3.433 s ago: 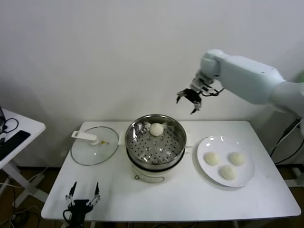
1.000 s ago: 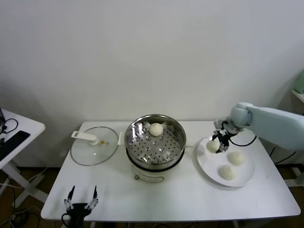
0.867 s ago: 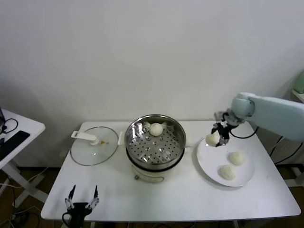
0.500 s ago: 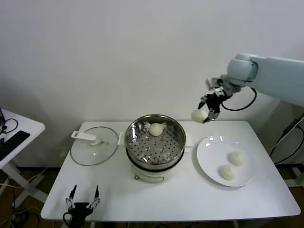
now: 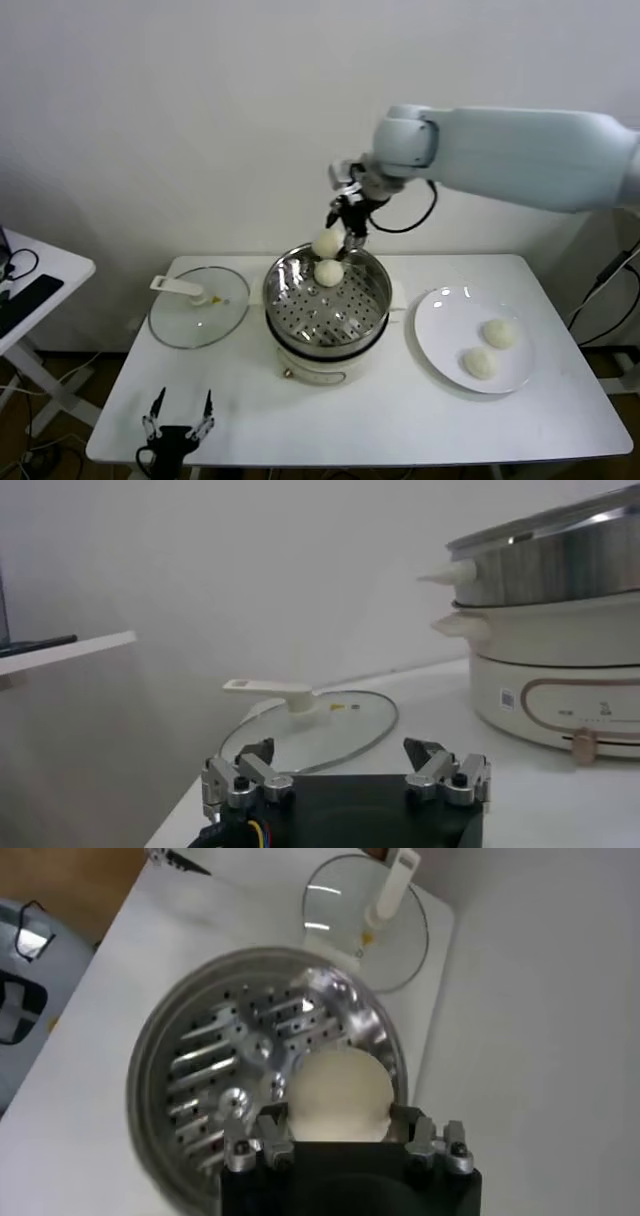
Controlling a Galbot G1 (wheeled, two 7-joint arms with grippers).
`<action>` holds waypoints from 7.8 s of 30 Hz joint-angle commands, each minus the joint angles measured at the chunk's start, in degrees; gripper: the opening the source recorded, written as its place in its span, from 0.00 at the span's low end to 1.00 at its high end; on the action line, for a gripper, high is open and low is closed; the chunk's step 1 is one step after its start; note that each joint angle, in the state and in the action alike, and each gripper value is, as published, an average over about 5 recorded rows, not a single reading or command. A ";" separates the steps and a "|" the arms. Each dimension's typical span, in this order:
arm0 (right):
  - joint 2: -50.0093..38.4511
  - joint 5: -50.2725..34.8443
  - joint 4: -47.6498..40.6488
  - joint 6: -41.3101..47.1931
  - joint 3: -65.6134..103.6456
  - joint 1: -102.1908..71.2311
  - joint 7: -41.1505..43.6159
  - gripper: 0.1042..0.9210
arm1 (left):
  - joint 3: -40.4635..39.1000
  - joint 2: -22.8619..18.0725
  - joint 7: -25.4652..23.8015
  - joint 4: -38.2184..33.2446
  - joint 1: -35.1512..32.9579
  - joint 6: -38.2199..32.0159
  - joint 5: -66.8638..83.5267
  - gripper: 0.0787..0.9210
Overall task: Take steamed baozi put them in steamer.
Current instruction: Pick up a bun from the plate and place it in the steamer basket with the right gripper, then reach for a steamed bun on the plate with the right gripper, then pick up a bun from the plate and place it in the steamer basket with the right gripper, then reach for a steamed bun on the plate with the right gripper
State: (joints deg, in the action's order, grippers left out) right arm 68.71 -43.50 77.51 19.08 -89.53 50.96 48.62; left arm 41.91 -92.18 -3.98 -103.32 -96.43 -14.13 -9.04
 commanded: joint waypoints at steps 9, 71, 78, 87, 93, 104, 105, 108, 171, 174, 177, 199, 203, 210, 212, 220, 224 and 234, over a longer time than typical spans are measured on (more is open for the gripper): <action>8.58 12.05 -6.88 1.98 2.87 -17.03 -4.25 0.71 | -0.10 0.17 -0.12 0.65 0.46 -0.13 -0.52 0.88; -38.92 30.87 0.08 -11.79 2.48 -27.27 6.74 0.88 | 0.70 -0.76 0.15 2.71 1.22 -0.01 -1.78 0.88; -38.14 33.80 -2.44 -11.01 9.21 -33.91 4.79 0.88 | 0.38 -0.72 0.16 2.70 0.96 -0.16 -2.42 0.88; -36.95 36.25 -3.66 -10.00 14.70 -39.80 3.89 0.88 | 0.36 -0.56 0.07 2.19 0.82 0.05 -2.63 0.88; -35.87 36.62 -5.44 -9.73 16.62 -40.67 3.38 0.88 | 0.34 -0.59 0.10 2.14 0.67 -0.08 -2.70 0.88; -36.18 33.17 -3.20 -11.73 9.78 -30.03 6.33 0.65 | 0.52 -0.56 0.23 1.90 0.61 -0.10 -2.71 0.88; -35.97 32.45 -2.77 -12.84 7.69 -26.92 7.05 0.64 | 0.55 -0.54 0.25 1.89 0.55 -0.11 -2.72 0.88; -34.35 30.23 -1.49 -17.77 0.02 -14.86 9.32 0.63 | 0.63 -0.45 0.28 1.84 0.28 -0.15 -2.74 0.88; -3.69 51.17 5.73 -45.55 11.46 -17.69 11.04 0.72 | 1.60 -1.22 1.78 1.78 0.01 -0.93 -3.62 0.88; -4.91 43.61 4.73 -45.56 11.00 -13.66 13.55 0.81 | 1.55 -1.19 1.75 1.29 -0.03 -0.60 -3.60 0.88; -6.64 33.47 1.99 -44.71 8.14 -7.08 15.63 0.87 | 1.55 -1.06 1.70 1.46 0.30 -0.49 -3.71 0.88; -28.84 21.79 -7.22 -20.41 -13.69 -4.70 12.66 0.88 | 0.96 -0.46 1.49 2.50 1.89 -2.40 -1.83 0.88; -30.07 26.28 -10.32 -20.18 -9.25 -11.12 11.81 0.88 | 1.31 -0.40 1.42 2.54 1.79 -2.81 -1.17 0.88; -32.23 31.93 -14.11 -19.37 -0.36 -21.83 10.42 0.88 | 1.61 -0.50 1.41 2.61 1.65 -2.94 -0.90 0.88; -32.75 32.94 -14.38 -19.10 1.09 -23.66 9.78 0.88 | 1.58 -0.55 1.42 2.93 1.71 -3.00 -0.91 0.88; -32.69 36.38 -18.37 -19.06 7.46 -29.91 7.55 0.88 | 1.44 -0.57 1.37 3.82 1.70 -3.17 -1.16 0.88; -31.71 38.33 -21.52 -18.95 13.32 -34.83 6.23 0.88 | 1.57 -0.42 1.36 3.95 1.54 -3.20 -1.25 0.88; -29.11 39.79 -25.34 -18.85 18.44 -39.92 5.85 0.88 | 1.79 -0.22 1.28 3.72 0.75 -3.13 -1.46 0.88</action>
State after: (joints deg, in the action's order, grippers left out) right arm 38.72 -6.60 56.72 -0.16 -78.35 18.43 55.65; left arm 43.63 -92.20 -2.68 -99.65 -95.42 -17.26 -10.45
